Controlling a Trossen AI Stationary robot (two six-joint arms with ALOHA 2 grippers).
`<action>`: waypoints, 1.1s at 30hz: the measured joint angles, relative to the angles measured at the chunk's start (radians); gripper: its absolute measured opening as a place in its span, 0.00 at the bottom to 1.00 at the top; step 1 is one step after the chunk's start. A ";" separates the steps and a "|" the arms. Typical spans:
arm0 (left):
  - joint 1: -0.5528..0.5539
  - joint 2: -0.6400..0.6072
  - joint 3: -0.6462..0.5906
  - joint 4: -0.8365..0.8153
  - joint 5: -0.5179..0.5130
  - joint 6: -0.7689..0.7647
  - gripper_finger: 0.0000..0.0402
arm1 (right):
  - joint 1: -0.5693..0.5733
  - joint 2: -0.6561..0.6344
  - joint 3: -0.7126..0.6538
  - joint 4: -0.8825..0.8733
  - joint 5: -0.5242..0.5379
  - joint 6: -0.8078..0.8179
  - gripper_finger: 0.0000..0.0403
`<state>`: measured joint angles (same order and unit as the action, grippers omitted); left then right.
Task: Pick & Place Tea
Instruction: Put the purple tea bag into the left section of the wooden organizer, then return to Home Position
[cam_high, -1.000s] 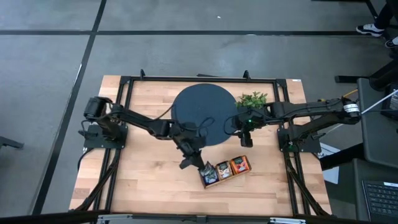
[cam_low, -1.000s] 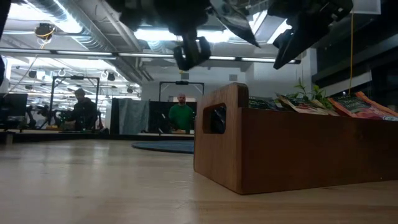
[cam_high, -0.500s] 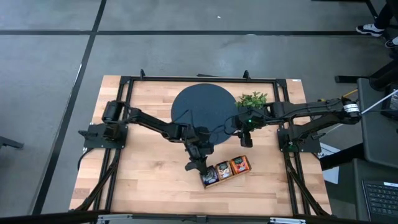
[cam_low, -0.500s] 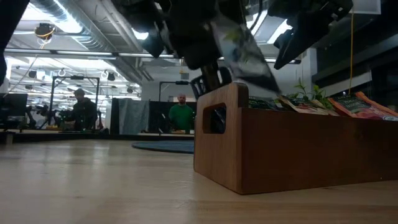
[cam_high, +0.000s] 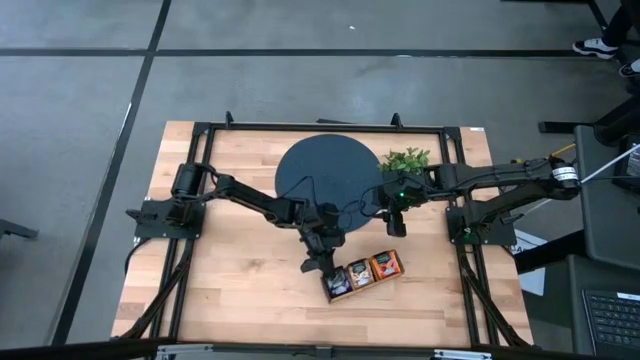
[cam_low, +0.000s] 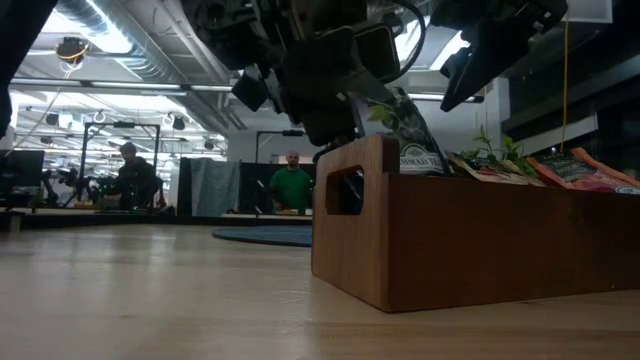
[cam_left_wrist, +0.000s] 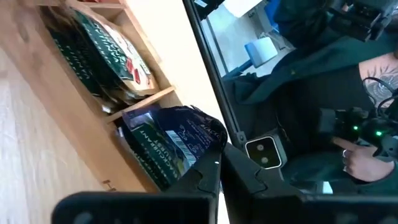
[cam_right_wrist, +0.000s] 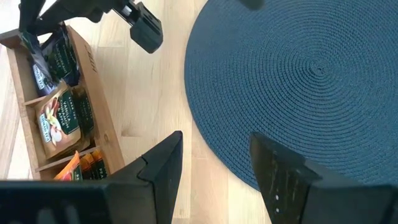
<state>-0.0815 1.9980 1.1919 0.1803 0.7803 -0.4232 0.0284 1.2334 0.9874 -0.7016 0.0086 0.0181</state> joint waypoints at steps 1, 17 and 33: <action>0.000 0.000 0.000 0.000 0.000 0.000 0.01 | 0.000 0.000 0.000 0.000 0.000 0.000 0.47; 0.008 0.000 -0.001 -0.005 -0.004 0.000 0.24 | 0.000 0.000 0.000 0.000 -0.001 -0.093 0.47; 0.094 -0.041 -0.002 0.012 -0.002 -0.027 0.27 | 0.001 -0.065 0.002 -0.102 -0.003 -0.111 0.47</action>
<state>0.0127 1.9565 1.1904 0.1926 0.7784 -0.4507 0.0296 1.1683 0.9894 -0.8032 0.0059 -0.0925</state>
